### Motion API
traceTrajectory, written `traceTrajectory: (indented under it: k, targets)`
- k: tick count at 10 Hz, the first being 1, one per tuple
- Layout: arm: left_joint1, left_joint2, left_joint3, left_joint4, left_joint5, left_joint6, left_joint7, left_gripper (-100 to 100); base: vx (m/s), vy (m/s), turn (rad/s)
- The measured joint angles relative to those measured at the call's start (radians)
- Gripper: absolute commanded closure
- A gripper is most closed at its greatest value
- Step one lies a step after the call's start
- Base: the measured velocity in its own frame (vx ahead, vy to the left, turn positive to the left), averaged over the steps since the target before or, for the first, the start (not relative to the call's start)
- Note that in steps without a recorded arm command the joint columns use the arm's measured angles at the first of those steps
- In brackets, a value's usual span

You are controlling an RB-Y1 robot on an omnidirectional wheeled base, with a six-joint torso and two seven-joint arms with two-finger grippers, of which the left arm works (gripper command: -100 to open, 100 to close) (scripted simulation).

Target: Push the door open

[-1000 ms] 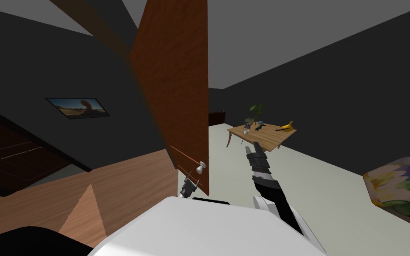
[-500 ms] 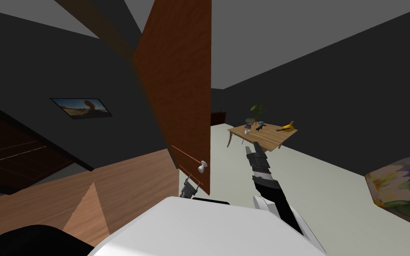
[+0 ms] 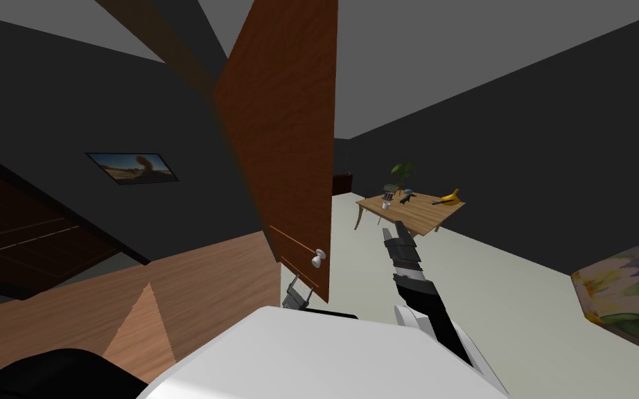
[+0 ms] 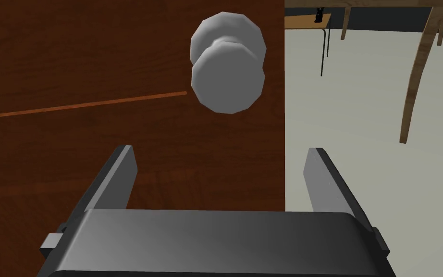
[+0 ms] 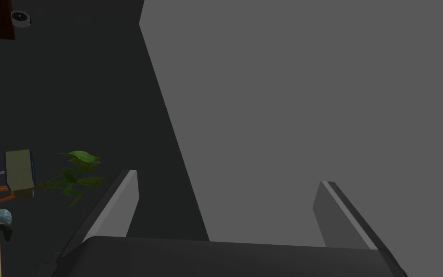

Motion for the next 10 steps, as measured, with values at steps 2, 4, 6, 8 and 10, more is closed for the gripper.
traceTrajectory:
  k: [2, 4, 6, 8, 10]
  targets:
    - [0.026, 0.003, -0.012, -0.027, 0.003, 0.001, 0.047, -100, -0.020, 0.033, 0.011]
    - [0.053, 0.007, -0.023, -0.051, 0.006, -0.006, 0.089, -100, -0.019, 0.025, 0.007]
    - [0.048, 0.000, -0.024, -0.048, 0.009, 0.000, 0.090, -100, 0.169, -0.067, -0.053]
    - [0.034, -0.012, -0.022, -0.046, 0.013, 0.015, 0.084, -100, 0.218, -0.087, -0.036]
    - [0.021, -0.023, -0.021, -0.040, 0.019, 0.027, 0.077, -100, 0.181, -0.072, -0.041]
